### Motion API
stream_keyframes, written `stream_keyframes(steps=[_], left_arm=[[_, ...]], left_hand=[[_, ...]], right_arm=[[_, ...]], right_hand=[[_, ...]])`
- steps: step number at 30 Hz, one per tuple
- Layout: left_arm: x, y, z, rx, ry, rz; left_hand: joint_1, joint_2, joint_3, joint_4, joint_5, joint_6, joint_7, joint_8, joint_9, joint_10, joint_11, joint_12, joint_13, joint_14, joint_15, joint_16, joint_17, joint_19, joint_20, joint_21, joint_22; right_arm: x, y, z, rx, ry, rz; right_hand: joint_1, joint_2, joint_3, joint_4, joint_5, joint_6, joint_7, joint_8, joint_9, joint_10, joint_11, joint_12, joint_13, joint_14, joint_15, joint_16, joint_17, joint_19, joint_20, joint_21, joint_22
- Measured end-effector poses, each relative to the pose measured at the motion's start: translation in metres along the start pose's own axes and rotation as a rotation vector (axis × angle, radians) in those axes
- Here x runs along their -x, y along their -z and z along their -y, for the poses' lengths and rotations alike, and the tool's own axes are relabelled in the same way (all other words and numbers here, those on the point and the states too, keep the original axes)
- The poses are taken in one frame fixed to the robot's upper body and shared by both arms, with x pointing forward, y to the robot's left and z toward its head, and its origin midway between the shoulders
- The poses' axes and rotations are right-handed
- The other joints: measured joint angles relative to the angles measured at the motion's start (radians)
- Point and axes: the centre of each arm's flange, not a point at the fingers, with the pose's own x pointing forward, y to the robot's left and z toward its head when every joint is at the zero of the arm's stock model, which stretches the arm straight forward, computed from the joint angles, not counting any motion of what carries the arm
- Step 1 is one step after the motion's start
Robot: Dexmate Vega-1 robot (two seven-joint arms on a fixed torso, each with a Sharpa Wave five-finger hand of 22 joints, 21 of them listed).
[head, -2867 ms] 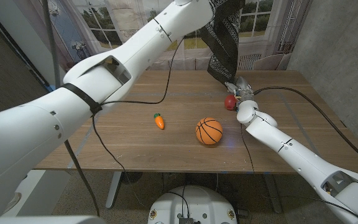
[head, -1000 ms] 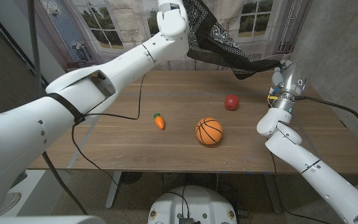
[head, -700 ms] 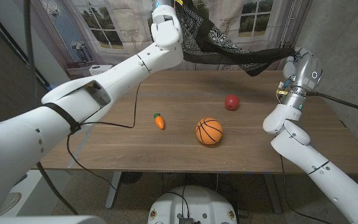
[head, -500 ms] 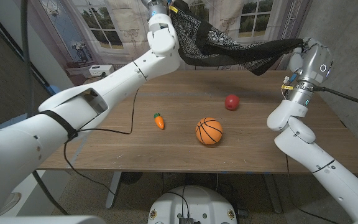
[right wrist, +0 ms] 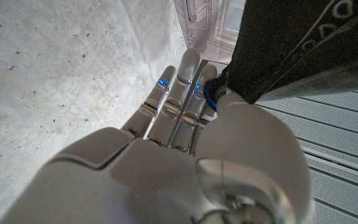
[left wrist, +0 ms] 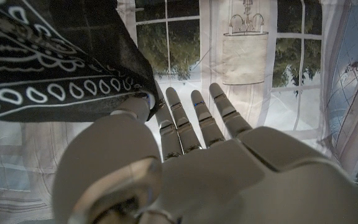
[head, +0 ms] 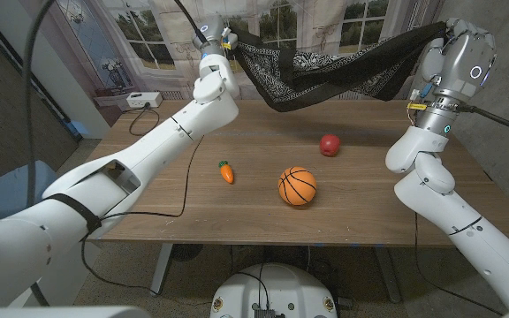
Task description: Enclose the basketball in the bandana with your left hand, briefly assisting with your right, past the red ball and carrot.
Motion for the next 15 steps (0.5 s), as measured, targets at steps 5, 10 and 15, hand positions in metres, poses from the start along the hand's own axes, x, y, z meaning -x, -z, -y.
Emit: stream_keyframes(steps=[5, 10, 15], left_arm=[[0.005, 0.02, 0.009, 0.022, 0.045, 0.003], [0.009, 0.039, 0.015, 0.043, 0.079, -0.001], [0.013, 0.053, 0.024, 0.092, 0.135, 0.022]], left_hand=[[0.006, -0.003, -0.008, -0.008, 0.0, 0.001, -0.001, 0.004, -0.007, 0.013, -0.006, 0.0, 0.0, 0.0, 0.0, 0.008, 0.0, -0.004, 0.004, 0.0, 0.0], [0.018, -0.009, -0.023, -0.013, 0.0, 0.013, -0.006, 0.004, -0.017, 0.019, -0.006, -0.007, 0.0, -0.004, -0.004, 0.008, -0.005, -0.007, 0.007, 0.0, 0.0], [0.026, -0.017, -0.039, -0.016, -0.007, 0.014, -0.001, 0.01, -0.031, -0.003, 0.0, -0.02, -0.008, -0.017, -0.001, 0.008, -0.008, -0.018, 0.018, 0.0, 0.0]], right_arm=[[-0.007, -0.009, 0.002, 0.015, 0.022, 0.037], [-0.013, -0.015, 0.001, 0.026, 0.031, 0.058], [-0.02, -0.024, 0.0, 0.033, 0.045, 0.084]], right_hand=[[0.0, 0.0, -0.004, 0.004, 0.004, 0.0, 0.0, 0.0, 0.0, 0.004, -0.004, 0.0, 0.005, 0.0, 0.0, -0.001, 0.008, 0.0, 0.0, 0.008, 0.0], [0.0, 0.0, -0.004, 0.004, 0.005, 0.0, 0.0, 0.0, -0.001, 0.004, -0.004, 0.0, 0.004, 0.0, 0.0, -0.001, 0.013, 0.0, 0.0, 0.008, 0.0], [0.0, 0.0, -0.006, 0.006, 0.005, 0.0, 0.0, 0.003, -0.002, 0.004, -0.004, 0.0, 0.005, 0.0, 0.0, -0.001, 0.019, 0.0, 0.0, 0.008, 0.0]])
